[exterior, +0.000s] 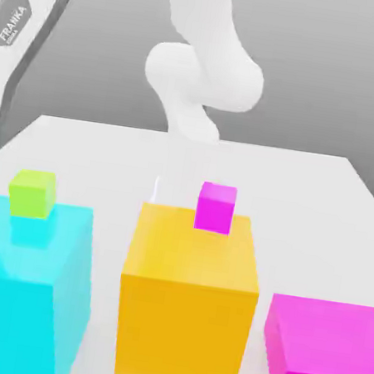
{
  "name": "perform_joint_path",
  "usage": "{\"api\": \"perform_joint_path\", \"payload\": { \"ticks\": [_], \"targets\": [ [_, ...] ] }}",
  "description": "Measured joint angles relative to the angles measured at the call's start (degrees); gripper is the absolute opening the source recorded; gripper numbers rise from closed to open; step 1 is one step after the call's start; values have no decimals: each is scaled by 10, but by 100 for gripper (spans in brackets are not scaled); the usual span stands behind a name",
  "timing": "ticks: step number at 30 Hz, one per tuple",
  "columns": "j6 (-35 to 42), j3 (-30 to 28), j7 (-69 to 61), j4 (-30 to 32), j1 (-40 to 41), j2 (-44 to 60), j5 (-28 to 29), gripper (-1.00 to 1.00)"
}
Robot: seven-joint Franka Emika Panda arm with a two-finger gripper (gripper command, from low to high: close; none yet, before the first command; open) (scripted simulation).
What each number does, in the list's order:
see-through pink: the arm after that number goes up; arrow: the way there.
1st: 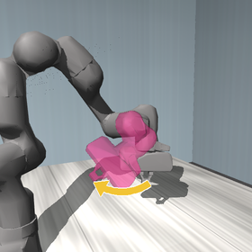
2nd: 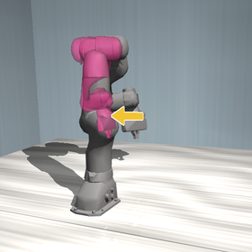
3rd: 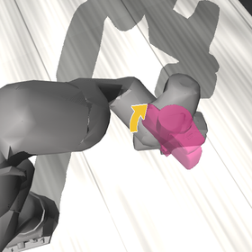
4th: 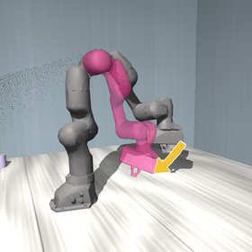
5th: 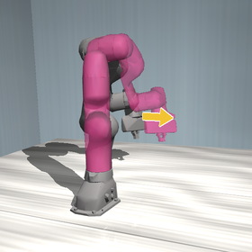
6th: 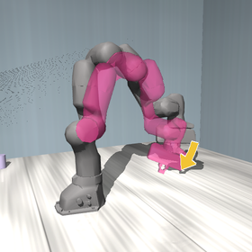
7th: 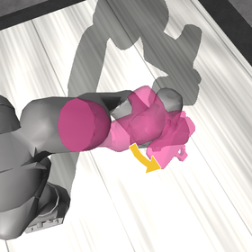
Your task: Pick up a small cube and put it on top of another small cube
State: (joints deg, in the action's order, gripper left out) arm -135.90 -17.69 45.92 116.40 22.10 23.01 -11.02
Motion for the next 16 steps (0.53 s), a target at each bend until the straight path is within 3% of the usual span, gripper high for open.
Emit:
{"api": "perform_joint_path", "payload": {
  "ticks": [4,8,9,16],
  "targets": [
    [-1,9,101,-52,-51,30,-7,-100],
    [-45,14,126,-55,-55,82,-26,-100],
    [-61,19,122,-56,-51,100,-33,100],
    [-64,19,124,-57,-51,104,-33,100]
  ]
}}
